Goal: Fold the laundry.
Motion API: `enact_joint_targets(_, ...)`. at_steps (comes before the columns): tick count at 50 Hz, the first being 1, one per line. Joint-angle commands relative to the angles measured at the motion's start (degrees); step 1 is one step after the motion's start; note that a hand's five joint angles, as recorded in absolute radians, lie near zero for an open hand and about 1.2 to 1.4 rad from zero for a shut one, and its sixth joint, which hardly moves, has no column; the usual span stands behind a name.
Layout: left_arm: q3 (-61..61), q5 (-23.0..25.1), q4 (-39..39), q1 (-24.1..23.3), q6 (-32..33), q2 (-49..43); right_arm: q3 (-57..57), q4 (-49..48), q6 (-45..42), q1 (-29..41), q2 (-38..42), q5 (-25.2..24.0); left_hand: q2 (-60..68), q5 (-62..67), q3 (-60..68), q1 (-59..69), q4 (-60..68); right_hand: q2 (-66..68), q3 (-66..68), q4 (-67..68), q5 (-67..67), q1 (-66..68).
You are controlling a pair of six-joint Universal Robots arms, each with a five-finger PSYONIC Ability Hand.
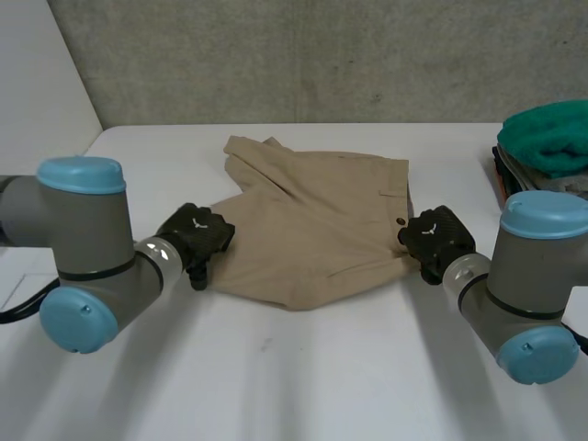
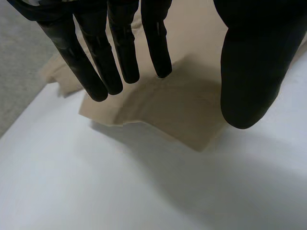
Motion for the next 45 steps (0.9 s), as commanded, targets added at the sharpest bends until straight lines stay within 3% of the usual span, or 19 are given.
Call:
enact_joint_targets(1, 3.4, -2.0, 0.0, -1.4, -0.8, -4.3, 0.0, 0.5, 0.1, 0.9, -0.2, 1.0, 17.9, 18.1, 17.8, 17.6, 18.0, 13.1, 12.1, 11.4, 12.6, 17.1)
enact_joint_targets(2, 3.8, -2.3, -0.1, -1.5, -0.8, -4.6, 0.0, 0.7, 0.2, 0.9, -0.3, 1.2, 25.7, 26.0, 25.7, 25.5, 25.9, 13.1, 12.1, 11.4, 12.6, 17.1)
enact_joint_targets(3, 4.3, -2.6, -0.2, -1.6, -0.8, -5.2, 0.0, 1.2, 0.5, 1.0, -0.5, 1.6, 47.5, 47.7, 47.4, 47.2, 47.6, 13.1, 12.1, 11.4, 12.6, 17.1)
enact_joint_targets(7, 4.1, -3.9, -1.4, -1.6, -1.8, -2.6, 0.0, 3.4, 1.2, 0.7, -2.1, 2.0, 47.7, 47.9, 47.6, 47.4, 47.8, 13.1, 12.1, 11.4, 12.6, 17.1)
enact_joint_targets(13, -3.4, -4.3, -6.7, -1.9, -3.1, 9.8, 0.2, 12.7, -1.7, -0.7, -7.5, -0.2, 47.7, 47.9, 47.6, 47.4, 47.8, 13.1, 12.1, 11.4, 12.6, 17.1)
enact_joint_targets(15, -5.7, -4.5, -9.6, -2.4, -2.7, 13.0, 0.3, 17.7, -5.3, -1.2, -8.9, -1.8, 47.7, 47.9, 47.6, 47.4, 47.8, 13.1, 12.1, 11.4, 12.6, 17.1)
enact_joint_targets(20, -12.1, -3.4, -25.5, -3.9, 1.6, 20.1, 1.7, 41.6, -23.6, -4.5, -14.0, -9.5, 47.7, 47.9, 47.6, 47.4, 47.8, 13.1, 12.1, 11.4, 12.6, 17.1)
enact_joint_targets(23, -13.3, -2.0, -30.6, -4.0, 3.4, 20.8, 2.2, 49.1, -30.4, -5.7, -15.6, -11.7, 47.7, 47.9, 47.6, 47.4, 47.8, 13.1, 12.1, 11.4, 12.6, 17.1)
enact_joint_targets(26, -12.9, -0.4, -31.8, -4.3, 4.3, 20.6, 2.4, 50.1, -31.2, -6.0, -16.0, -11.7, 47.7, 47.9, 47.6, 47.4, 47.8, 13.1, 12.1, 11.4, 12.6, 17.1)
enact_joint_targets(31, -7.8, 0.3, -28.0, -4.5, 3.3, 14.2, 1.1, 45.4, -24.2, -4.6, -13.1, -9.8, 47.7, 47.9, 47.6, 47.4, 47.8, 13.1, 12.1, 11.4, 12.6, 17.1)
enact_joint_targets(33, -5.5, 0.2, -27.5, -4.3, 3.1, 12.2, 1.0, 43.7, -22.1, -3.9, -12.1, -8.9, 28.6, 28.9, 28.6, 28.4, 28.8, 13.1, 12.1, 11.4, 12.6, 17.1)
enact_joint_targets(34, -4.3, 0.0, -27.6, -4.3, 3.0, 11.4, 1.1, 43.0, -21.1, -3.4, -11.8, -8.3, 12.2, 12.4, 12.1, 12.0, 12.4, 13.1, 12.1, 11.4, 12.6, 17.1)
enact_joint_targets(35, -2.0, -0.4, -27.9, -4.0, 2.8, 9.7, 1.2, 41.7, -19.6, -2.7, -11.3, -7.4, -11.9, -11.7, -12.0, -12.2, -11.8, 13.1, 12.1, 11.4, 12.6, 17.1)
enact_joint_targets(41, 4.3, -0.9, -25.8, -1.6, -0.6, 7.5, 1.8, 37.8, -17.6, -2.1, -9.9, -5.6, -11.2, -11.0, -11.2, -11.4, -11.0, 13.1, 12.1, 11.4, 12.6, 17.1)
enact_joint_targets(45, 8.9, -0.1, -20.2, 0.4, -3.7, 4.9, 1.8, 35.6, -17.5, -2.0, -9.5, -5.5, -0.6, -0.4, -0.7, -0.8, -0.4, 13.1, 12.1, 11.4, 12.6, 17.1)
